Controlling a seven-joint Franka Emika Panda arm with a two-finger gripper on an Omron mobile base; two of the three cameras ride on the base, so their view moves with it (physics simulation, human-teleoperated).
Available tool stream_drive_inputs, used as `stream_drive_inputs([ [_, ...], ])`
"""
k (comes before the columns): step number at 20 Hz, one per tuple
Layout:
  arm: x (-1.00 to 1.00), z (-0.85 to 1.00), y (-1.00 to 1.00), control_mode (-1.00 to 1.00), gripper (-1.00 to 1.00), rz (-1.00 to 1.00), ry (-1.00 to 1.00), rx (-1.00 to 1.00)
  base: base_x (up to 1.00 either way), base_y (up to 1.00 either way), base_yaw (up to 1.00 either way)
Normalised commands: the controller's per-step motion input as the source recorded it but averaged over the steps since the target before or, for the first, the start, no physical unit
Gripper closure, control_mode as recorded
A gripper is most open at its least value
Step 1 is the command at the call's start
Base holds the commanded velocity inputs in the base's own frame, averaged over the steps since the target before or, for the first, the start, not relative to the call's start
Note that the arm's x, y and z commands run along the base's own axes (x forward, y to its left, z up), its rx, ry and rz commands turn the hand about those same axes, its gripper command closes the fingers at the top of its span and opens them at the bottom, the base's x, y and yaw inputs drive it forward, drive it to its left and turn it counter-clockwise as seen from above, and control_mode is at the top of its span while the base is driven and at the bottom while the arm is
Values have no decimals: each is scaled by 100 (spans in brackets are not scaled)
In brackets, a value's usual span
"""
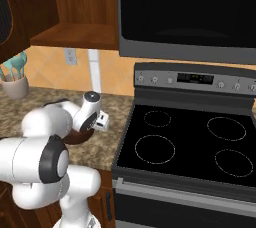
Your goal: Pick up the bowls on the counter and stack them on top of one another in the open cabinet. Place the smaller bowl on top of the larger bowl.
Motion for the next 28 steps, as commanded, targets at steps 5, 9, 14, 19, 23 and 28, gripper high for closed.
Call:
stream_drive_inputs([
  [5,7,-26,4,-100,-100,0,2,-5,0,0,0],
  [9,0,-26,21,-100,100,0,0,-9,0,0,0],
  [14,0,-22,21,-100,100,0,0,-7,0,0,0],
  [19,-33,-1,4,-100,100,-2,0,-1,0,0,0],
  [23,-71,52,-26,-100,100,-13,-6,10,0,0,0],
  [28,-65,74,-30,-100,100,-16,-5,12,0,0,0],
])
